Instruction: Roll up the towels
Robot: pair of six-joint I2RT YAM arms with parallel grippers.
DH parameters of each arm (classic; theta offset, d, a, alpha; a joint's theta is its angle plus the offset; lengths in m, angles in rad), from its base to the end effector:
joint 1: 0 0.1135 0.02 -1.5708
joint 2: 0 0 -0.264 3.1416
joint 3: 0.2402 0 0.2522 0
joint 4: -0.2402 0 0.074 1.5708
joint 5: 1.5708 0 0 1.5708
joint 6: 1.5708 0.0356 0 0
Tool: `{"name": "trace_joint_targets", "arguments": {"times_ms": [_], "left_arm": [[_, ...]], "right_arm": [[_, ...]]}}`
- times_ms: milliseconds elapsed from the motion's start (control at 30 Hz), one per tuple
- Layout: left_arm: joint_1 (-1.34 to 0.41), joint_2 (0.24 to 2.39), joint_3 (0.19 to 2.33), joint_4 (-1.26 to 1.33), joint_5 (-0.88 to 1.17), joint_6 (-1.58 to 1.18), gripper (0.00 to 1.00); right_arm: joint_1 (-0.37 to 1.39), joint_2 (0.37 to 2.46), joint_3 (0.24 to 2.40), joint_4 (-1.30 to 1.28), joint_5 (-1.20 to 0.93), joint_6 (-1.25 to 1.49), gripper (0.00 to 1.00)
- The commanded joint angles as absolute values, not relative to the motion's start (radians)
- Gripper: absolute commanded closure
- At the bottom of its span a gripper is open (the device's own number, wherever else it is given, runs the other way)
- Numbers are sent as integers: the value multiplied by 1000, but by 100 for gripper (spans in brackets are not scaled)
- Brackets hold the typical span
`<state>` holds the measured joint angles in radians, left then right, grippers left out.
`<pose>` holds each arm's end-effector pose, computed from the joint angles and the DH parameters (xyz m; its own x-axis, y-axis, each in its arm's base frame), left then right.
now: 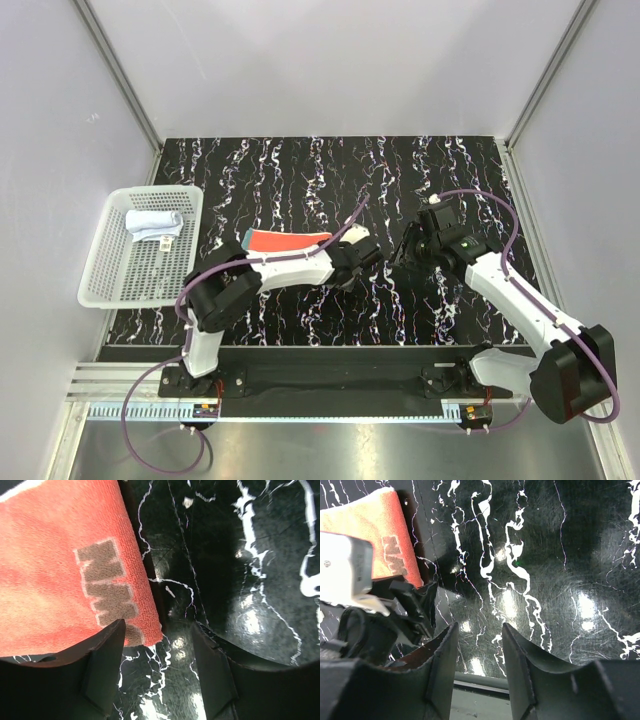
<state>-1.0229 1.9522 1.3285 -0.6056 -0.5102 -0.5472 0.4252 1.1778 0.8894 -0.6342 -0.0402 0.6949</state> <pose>0.2166 -0.3216 0.1652 -0.7624 0.3778 -0.5254 0.3080 0.9259 0.2187 0.2153 0.0990 0.2579 -0.8359 0.3238 -0.4432 0.1314 0.9020 0.4112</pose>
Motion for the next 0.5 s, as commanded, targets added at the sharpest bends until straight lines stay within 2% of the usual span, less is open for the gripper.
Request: {"name": "trace_joint_targets", "arguments": {"times_ms": [0,33,133,233,367,400,467], "left_arm": [[-1020,1968,1364,-589,-554,-554,41],[-1020,1977,1361,-583,-554,-554,42],[-1014,1990,1350,-581,-549,-568,56],[-1002,1983,1319,-559,-539,-580,64],[-982,1951,1253,-512,-493,-600,83],[-982,1936,1232,-493,-486,-600,98],[-980,1912,1212,-468,-453,-586,100]], "right_arm": [[417,1169,893,-635,-8,673,53],[417,1173,894,-635,-9,673,54],[417,1181,897,-638,-11,669,54],[416,1183,900,-640,-14,667,55],[410,1187,903,-637,-21,666,55],[408,1189,904,-635,-31,667,55],[402,1192,902,-621,-47,670,55]]}}
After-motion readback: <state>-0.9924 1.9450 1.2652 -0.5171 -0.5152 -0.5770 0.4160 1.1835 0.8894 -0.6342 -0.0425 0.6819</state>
